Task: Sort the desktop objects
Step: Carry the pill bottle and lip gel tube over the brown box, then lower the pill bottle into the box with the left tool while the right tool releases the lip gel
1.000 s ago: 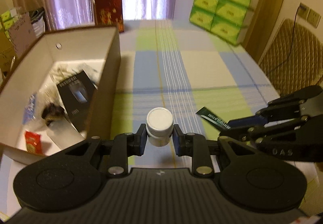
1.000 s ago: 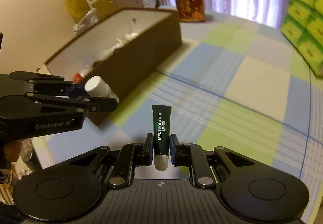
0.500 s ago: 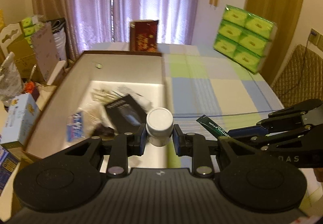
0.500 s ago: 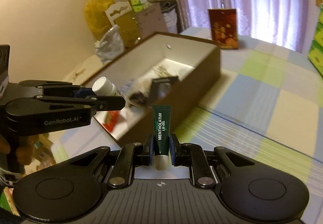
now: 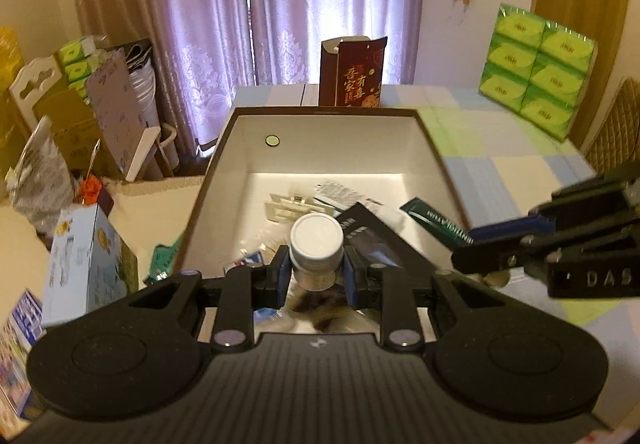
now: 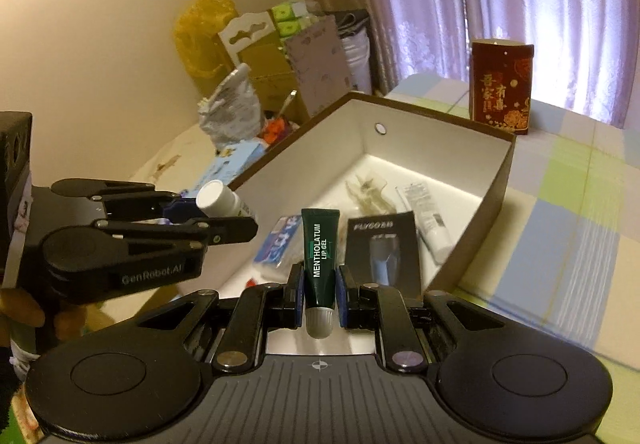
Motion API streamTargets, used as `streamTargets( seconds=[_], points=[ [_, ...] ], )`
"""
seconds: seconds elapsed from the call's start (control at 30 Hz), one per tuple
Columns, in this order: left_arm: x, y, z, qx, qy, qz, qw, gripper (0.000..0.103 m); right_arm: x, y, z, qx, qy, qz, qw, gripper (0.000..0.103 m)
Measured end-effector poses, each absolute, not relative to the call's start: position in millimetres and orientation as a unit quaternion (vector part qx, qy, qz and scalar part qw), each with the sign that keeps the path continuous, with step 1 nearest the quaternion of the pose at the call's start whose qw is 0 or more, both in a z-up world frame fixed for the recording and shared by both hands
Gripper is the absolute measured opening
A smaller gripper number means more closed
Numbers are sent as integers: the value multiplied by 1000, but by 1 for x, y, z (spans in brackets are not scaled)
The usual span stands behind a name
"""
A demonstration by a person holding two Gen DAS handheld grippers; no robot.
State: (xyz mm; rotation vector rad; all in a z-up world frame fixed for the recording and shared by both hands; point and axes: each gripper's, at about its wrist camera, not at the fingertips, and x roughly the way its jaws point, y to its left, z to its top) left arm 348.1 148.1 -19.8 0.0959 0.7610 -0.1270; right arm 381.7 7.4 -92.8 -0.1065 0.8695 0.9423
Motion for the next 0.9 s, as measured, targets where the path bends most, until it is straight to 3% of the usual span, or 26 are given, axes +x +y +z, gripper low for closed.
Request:
streamTargets(
  seconds=[0.9],
  points=[
    [503, 172, -88, 93, 421, -92, 897, 22, 518, 92, -167, -158, 406, 349, 830, 13]
  ],
)
